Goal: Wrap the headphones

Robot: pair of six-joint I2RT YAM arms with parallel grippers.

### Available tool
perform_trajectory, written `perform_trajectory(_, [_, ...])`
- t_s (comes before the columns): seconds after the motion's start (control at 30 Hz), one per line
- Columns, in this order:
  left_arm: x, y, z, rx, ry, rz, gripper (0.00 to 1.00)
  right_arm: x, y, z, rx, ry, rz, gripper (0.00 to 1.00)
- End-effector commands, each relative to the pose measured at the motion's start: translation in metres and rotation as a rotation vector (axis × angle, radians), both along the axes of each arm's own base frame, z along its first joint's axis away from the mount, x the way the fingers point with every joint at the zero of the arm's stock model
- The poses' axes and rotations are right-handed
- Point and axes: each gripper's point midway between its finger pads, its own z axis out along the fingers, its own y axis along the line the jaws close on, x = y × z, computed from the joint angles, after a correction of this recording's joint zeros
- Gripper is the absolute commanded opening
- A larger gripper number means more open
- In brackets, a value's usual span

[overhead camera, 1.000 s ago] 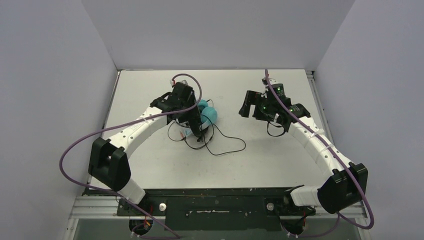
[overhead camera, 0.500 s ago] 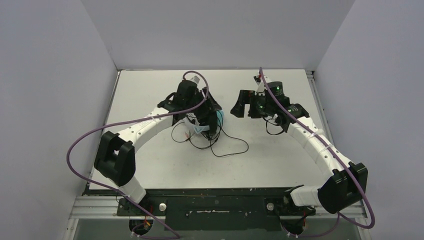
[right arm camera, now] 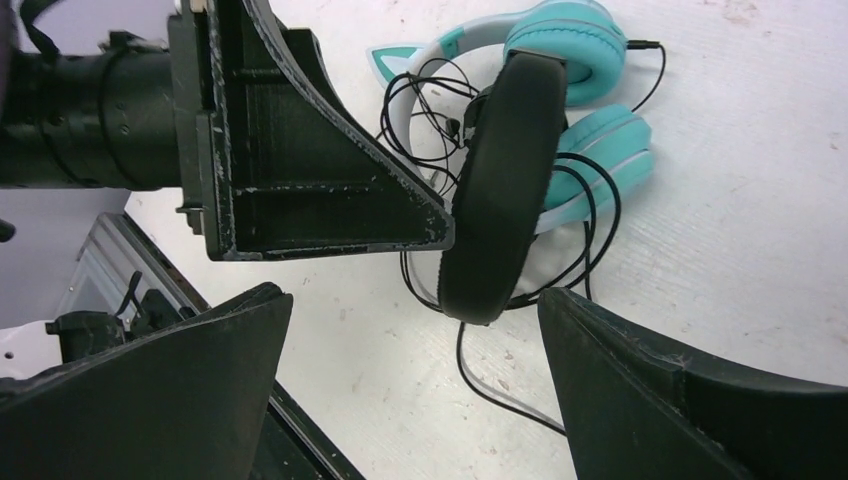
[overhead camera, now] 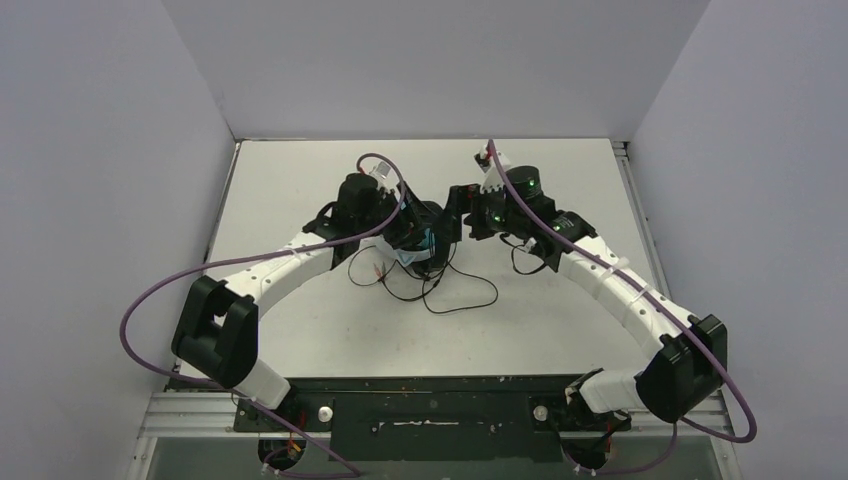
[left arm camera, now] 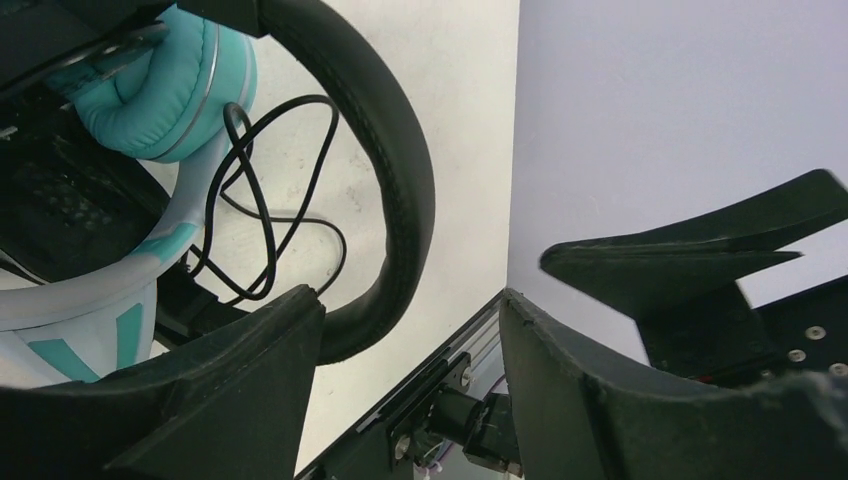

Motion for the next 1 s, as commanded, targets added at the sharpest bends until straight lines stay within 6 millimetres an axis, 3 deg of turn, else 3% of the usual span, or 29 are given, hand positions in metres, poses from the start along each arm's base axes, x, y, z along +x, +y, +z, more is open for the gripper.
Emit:
perform_trajectory(0.0, [0.005,0.003,0.036,-0.051,-0.106,-0.009,0.59,0.021,0.009,0.019,0.013,-0.102,-0.086,1.0])
perform_trajectory(0.13, [0.009,0.024,0.038,-0.054,-0.108,0.03,0.5,0.032,0.012,0.009,0.058,-0.063,-0.133,1.0])
perform_trajectory(0.23, [0.005,0.051,0.037,-0.009,-0.099,0.068,0.51,0.043,0.016,0.003,0.052,-0.028,-0.166,0.99])
perform_trajectory(0.3, [0.005,0.079,0.045,0.025,-0.113,0.116,0.54,0.049,0.017,0.002,0.05,-0.033,-0.185,1.0])
perform_trajectory(0.37, [0.002,0.107,0.046,0.055,-0.113,0.154,0.62,0.055,0.02,-0.001,0.026,-0.043,-0.181,1.0])
perform_trajectory(0.5, [-0.007,0.148,0.036,0.141,-0.092,0.219,0.92,0.065,0.023,-0.022,-0.061,0.001,-0.183,1.0])
perform_trajectory(0.57, [-0.009,0.155,0.028,0.168,-0.076,0.222,0.94,0.066,0.027,-0.031,-0.083,0.018,-0.171,1.0])
perform_trajectory(0.73, [-0.005,0.159,0.0,0.195,0.005,0.25,0.88,0.068,0.034,-0.047,-0.126,0.047,-0.162,0.95])
perform_trajectory(0.9, [0.006,0.159,-0.027,0.188,0.072,0.283,0.63,0.067,0.04,-0.06,-0.166,0.078,-0.145,0.87])
perform_trajectory(0.97, [0.01,0.157,-0.038,0.187,0.095,0.276,0.6,0.066,0.042,-0.063,-0.175,0.086,-0.139,0.81])
